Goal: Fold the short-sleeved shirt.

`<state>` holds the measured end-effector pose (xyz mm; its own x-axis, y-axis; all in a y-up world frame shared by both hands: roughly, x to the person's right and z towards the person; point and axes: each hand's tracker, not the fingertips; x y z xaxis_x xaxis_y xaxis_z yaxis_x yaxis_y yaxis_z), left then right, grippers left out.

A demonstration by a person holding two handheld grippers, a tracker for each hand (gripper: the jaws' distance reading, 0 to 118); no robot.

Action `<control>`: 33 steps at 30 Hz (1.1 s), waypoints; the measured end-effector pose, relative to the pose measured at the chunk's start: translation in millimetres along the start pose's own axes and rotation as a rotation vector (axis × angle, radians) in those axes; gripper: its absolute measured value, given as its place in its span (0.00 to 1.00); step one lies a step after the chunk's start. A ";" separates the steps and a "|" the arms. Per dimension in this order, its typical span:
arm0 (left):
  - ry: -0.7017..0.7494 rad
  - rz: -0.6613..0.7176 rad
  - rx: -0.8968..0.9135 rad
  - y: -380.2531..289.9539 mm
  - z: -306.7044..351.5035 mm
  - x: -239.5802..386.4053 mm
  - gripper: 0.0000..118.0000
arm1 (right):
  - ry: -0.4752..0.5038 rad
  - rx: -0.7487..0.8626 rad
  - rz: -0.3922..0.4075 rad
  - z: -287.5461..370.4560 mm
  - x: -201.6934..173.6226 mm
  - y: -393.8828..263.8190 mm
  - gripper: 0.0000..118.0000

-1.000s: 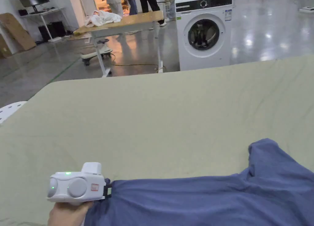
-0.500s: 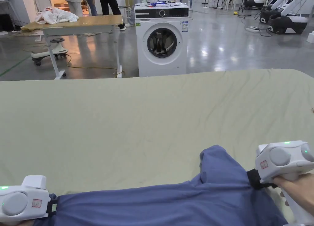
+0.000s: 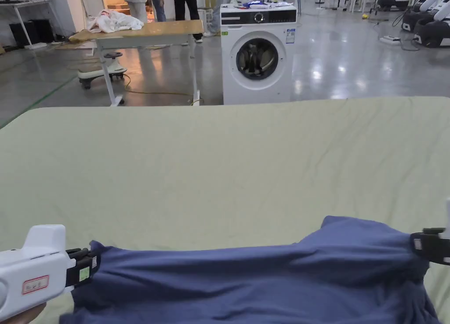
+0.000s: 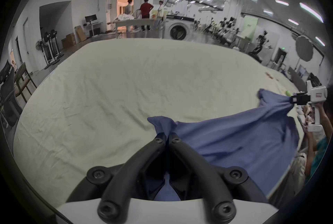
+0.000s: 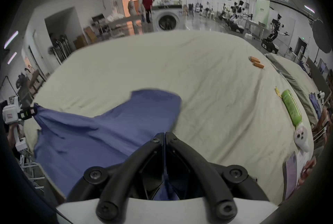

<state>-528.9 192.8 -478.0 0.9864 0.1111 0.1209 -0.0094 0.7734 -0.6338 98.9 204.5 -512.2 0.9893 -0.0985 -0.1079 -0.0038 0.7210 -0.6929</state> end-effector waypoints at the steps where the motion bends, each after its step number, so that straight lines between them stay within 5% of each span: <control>1: -0.001 0.000 0.020 -15.4 20.5 0.6 0.00 | 0.001 0.009 0.003 22.9 -4.9 -17.8 0.00; 7: -0.004 0.074 0.051 -92.1 93.0 4.8 0.00 | -0.050 0.041 0.030 86.9 -14.0 -106.3 0.00; 13: 0.011 0.046 -0.037 -145.9 85.4 8.4 0.00 | -0.065 0.013 -0.022 87.7 -17.0 -159.6 0.00; 15: 0.019 0.051 -0.045 -157.2 72.8 3.3 0.17 | -0.068 0.002 -0.028 82.0 -21.1 -171.1 0.00; 16: 0.052 0.043 -0.050 -160.7 70.8 4.2 0.42 | -0.075 0.008 -0.027 78.8 -19.3 -176.0 0.06; 17: 0.077 0.032 -0.050 -162.6 71.2 4.4 0.59 | -0.084 0.005 -0.023 77.2 -20.1 -179.1 0.20; 18: 0.076 0.028 -0.034 -164.0 74.5 6.2 0.64 | -0.089 0.000 -0.024 76.2 -20.7 -180.9 0.39; 19: 0.080 0.027 0.020 -163.6 82.7 7.6 0.64 | -0.094 0.012 -0.033 78.2 -22.2 -182.7 0.52; 24: 0.175 0.021 0.291 -138.3 127.3 32.2 0.64 | -0.057 0.232 -0.101 104.7 -37.0 -170.5 0.51; 33: 0.144 -0.078 0.503 -110.2 192.7 93.4 0.63 | 0.027 0.475 0.037 152.2 -103.3 -154.4 0.52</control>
<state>-467.4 238.2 -249.7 0.9995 -0.0183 0.0247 0.0224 0.9838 -0.1780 19.5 207.8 -285.5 0.9856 -0.0799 -0.1490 0.0344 0.9575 -0.2862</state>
